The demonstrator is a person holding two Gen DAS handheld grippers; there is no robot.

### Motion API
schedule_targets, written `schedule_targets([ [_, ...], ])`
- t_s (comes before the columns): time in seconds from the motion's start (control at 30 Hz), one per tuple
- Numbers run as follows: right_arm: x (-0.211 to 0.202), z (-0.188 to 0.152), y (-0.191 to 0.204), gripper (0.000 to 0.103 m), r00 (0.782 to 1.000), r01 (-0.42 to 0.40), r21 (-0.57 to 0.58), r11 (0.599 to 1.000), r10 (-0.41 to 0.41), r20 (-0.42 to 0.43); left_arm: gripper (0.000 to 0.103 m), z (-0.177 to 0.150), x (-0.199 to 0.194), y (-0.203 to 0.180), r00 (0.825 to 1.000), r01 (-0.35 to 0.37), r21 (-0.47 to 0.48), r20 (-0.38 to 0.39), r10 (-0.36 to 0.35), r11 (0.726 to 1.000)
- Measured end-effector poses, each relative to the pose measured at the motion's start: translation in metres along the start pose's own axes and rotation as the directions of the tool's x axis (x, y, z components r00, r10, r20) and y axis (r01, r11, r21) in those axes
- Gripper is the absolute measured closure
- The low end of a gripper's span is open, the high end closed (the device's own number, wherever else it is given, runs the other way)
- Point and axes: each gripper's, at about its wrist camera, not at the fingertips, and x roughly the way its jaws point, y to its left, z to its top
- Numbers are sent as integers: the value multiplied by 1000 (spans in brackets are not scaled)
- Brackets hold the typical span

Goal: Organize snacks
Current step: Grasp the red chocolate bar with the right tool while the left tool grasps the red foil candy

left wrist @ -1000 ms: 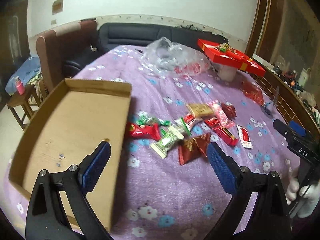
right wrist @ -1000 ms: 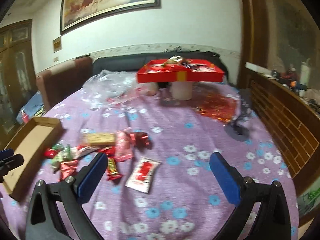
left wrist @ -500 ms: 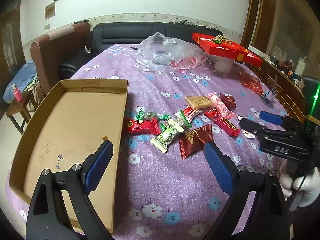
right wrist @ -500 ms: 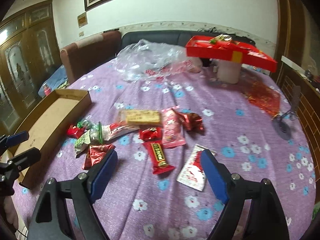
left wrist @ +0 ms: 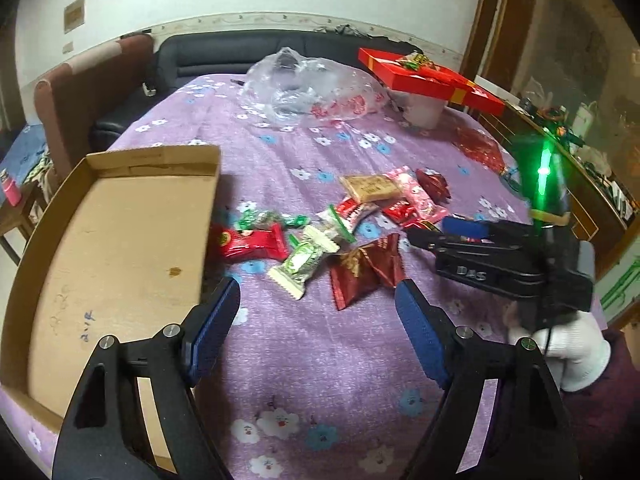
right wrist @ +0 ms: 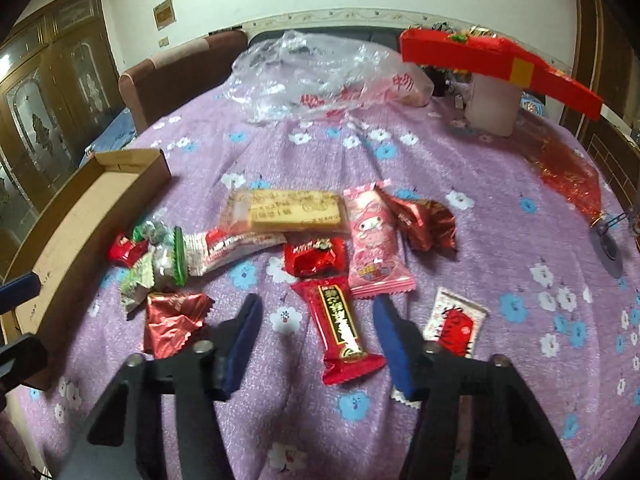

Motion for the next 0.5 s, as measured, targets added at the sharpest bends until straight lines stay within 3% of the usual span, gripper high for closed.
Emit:
schedule_targets([
  [0.07,8,-2,-1,75,999,-20,9,1000,20,-29,22,2,2,-5,1000,11,22,-4,-11,1000],
  [0.13,7,-4,-2,80,999,-31,17,999,32,-22,22,5,7,-9,1000,28,41,-14,-28,999],
  [0.23,3,-6,-7,81,999,-46,41,998,46,-2,22,11,18,-18,997,76,69,-40,-73,995],
  [0.5,-7,-8,-23,81,994,-99,115,988,92,62,22,24,56,-43,995,66,184,-89,-51,981],
])
